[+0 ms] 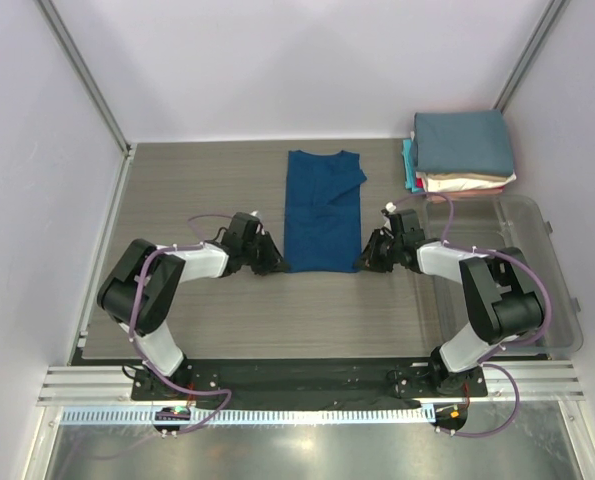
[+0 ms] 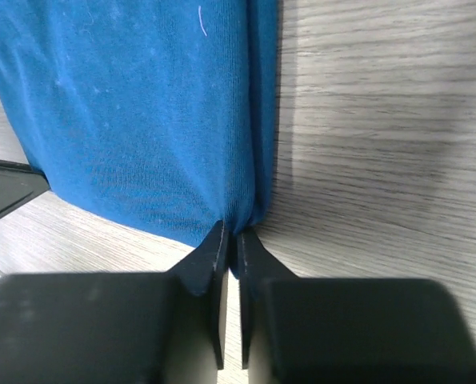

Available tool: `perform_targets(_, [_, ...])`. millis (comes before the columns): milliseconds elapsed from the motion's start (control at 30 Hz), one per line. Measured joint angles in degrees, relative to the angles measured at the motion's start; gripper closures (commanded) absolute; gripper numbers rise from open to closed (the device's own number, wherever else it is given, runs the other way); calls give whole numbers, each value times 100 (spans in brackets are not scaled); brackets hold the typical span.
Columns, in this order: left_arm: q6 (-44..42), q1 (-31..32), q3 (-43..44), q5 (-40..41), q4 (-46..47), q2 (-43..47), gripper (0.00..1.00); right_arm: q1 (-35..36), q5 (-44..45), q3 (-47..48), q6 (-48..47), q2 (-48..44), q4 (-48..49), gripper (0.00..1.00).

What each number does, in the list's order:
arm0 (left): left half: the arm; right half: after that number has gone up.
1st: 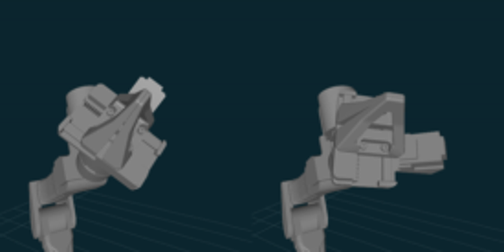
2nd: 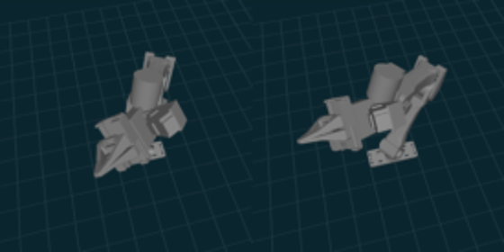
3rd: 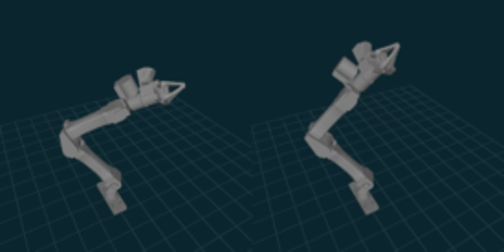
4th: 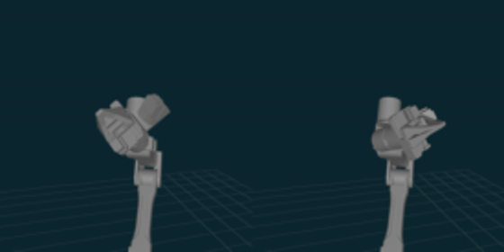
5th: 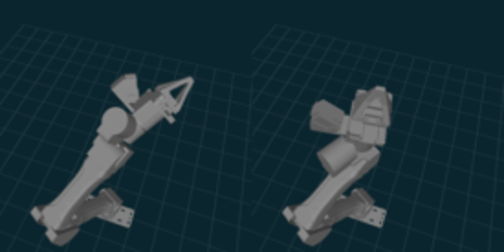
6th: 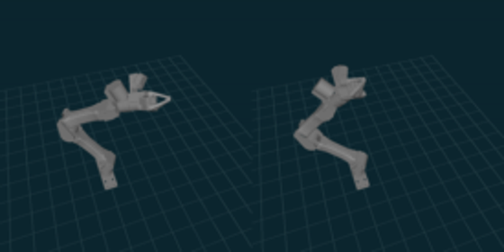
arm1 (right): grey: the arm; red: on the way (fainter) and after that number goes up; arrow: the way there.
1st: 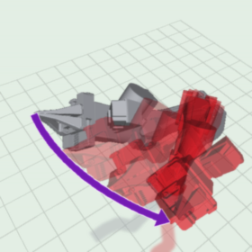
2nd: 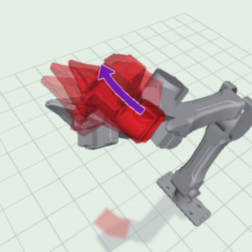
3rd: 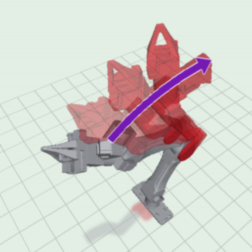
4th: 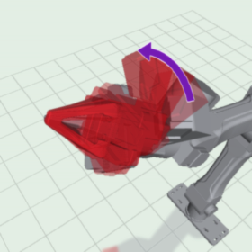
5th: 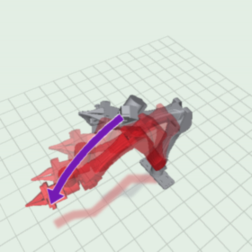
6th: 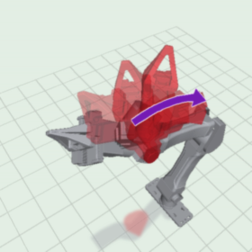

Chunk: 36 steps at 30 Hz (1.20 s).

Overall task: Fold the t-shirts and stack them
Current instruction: Fold the tshirt

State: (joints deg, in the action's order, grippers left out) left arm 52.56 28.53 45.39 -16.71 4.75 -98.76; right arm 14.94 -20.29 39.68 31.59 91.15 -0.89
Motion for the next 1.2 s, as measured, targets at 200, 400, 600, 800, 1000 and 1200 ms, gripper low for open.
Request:
perform_targets(200, [44, 13, -57, 20, 74, 2, 100, 0, 9, 0, 2, 0, -35, 99])
perform_targets(400, [39, 238, -140, 273, -566, 538, 100, 0, 24, -57, 4, -420, -540, 99])
perform_targets(600, [133, 975, -146, 820, -1799, 2118, 100, 22, 111, -46, -22, -1978, -1755, 99])
perform_targets(800, [566, 1963, 20, 1381, -3005, 3508, 100, 39, 66, 188, -118, -3567, -3213, 99])
perform_targets(1000, [874, 2286, 627, 1674, -4105, 4002, 100, 66, -39, 719, -157, -4382, -4607, 99])
perform_targets(1200, [704, 2243, 1596, 2188, -4798, 3696, 100, 76, 92, 1582, -308, -3869, -5027, 99])
